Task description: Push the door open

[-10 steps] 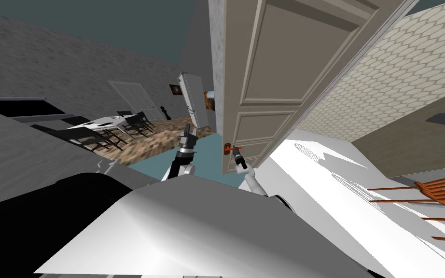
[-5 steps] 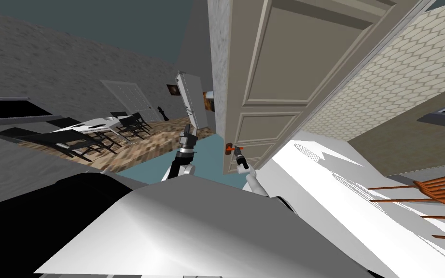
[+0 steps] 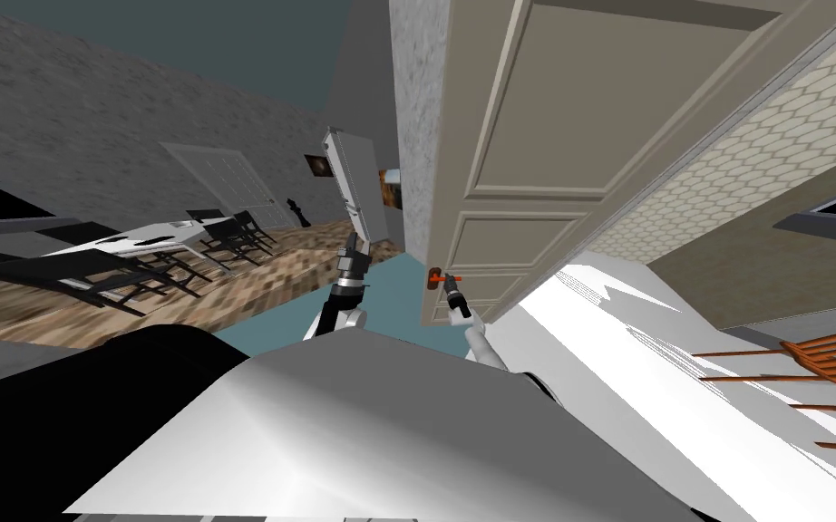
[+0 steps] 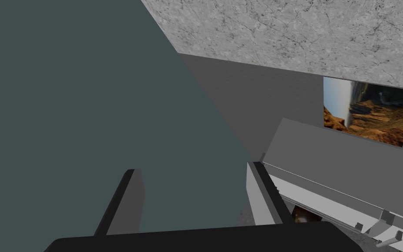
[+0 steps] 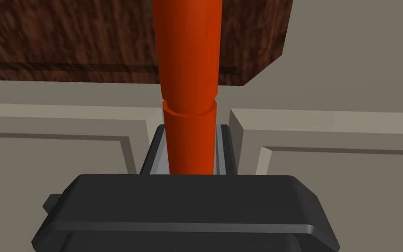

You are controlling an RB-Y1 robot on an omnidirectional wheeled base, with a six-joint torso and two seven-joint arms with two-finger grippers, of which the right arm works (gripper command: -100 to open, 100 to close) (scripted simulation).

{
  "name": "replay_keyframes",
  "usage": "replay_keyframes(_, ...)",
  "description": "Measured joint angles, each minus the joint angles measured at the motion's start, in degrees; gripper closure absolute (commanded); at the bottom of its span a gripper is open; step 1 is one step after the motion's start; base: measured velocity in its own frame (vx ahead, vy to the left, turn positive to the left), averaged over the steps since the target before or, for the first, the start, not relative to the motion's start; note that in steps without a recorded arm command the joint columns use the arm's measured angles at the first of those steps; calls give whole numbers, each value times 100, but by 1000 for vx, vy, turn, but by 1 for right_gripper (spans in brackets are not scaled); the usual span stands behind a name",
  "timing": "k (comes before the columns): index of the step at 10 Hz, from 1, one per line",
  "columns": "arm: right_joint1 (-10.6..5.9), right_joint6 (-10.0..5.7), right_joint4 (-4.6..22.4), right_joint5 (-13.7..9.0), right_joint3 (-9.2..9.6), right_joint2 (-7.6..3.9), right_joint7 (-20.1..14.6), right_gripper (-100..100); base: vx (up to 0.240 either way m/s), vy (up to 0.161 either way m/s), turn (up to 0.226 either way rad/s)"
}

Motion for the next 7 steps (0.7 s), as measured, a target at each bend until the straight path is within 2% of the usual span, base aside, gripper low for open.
replay_keyframes(2,-130,-77,217,-34,-161,-21,31,100,143,144,-69)
replay_keyframes(3,-145,-112,267,-48,-229,-37,44,100,138,125,-72)
replay_keyframes(4,-106,-89,208,-49,-308,-15,95,100,145,167,-100)
replay_keyframes(6,-18,4,54,-72,-429,-78,128,100,116,149,-63)
replay_keyframes(7,-100,-13,162,-91,-503,-92,133,100,119,154,-93)
